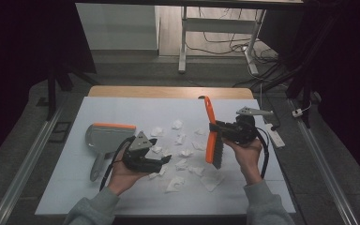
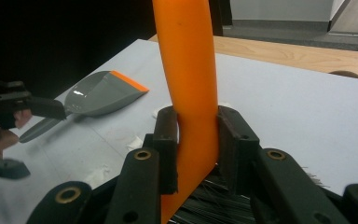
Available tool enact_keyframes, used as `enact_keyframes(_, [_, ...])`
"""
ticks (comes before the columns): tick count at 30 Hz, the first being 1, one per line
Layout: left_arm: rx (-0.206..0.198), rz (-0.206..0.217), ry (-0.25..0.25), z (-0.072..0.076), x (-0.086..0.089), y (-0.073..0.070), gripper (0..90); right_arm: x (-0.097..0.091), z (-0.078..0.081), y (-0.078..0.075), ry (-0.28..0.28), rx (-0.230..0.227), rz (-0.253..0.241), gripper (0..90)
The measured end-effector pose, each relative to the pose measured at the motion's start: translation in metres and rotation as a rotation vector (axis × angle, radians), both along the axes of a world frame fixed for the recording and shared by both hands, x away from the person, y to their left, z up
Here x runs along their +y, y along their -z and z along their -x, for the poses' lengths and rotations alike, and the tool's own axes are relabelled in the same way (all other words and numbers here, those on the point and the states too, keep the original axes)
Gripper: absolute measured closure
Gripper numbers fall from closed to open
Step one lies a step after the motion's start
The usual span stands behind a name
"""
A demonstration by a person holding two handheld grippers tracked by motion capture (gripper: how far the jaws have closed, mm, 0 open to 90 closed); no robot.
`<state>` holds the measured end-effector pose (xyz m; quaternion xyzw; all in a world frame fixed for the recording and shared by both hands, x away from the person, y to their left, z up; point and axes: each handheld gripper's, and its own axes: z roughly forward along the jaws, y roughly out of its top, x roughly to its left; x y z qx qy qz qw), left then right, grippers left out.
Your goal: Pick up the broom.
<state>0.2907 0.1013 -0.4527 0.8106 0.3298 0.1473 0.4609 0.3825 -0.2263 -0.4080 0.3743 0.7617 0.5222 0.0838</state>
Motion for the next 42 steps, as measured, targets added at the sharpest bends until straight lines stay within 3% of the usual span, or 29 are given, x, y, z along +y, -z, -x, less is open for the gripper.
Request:
enact_keyframes(12, [0.014, 0.017, 0.042, -0.006, -0.034, 0.009, 20.6, 0.033, 0.011, 0.007, 0.054, -0.048, -0.051, 70.5])
enact_keyframes(27, [0.013, 0.030, -0.002, -0.014, -0.065, 0.031, 24.0, 0.060, 0.019, 0.029, 0.114, -0.041, -0.130, 70.4])
enact_keyframes(32, [0.004, 0.021, -0.025, -0.016, -0.072, 0.039, 31.7, 0.060, 0.021, 0.031, 0.126, -0.032, -0.166, 70.3])
enact_keyframes(35, [-0.004, 0.038, -0.035, -0.017, -0.074, 0.040, 38.7, 0.060, 0.022, 0.033, 0.135, -0.031, -0.186, 70.4])
enact_keyframes(37, [-0.005, 0.051, -0.036, -0.018, -0.074, 0.041, 46.9, 0.060, 0.023, 0.033, 0.143, -0.028, -0.216, 70.4])
enact_keyframes(40, [-0.012, 0.070, -0.038, -0.019, -0.073, 0.042, 51.8, 0.061, 0.025, 0.032, 0.146, -0.038, -0.215, 70.4])
enact_keyframes(42, [-0.018, 0.073, -0.037, -0.019, -0.072, 0.041, 62.4, 0.062, 0.027, 0.033, 0.156, -0.040, -0.233, 70.3])
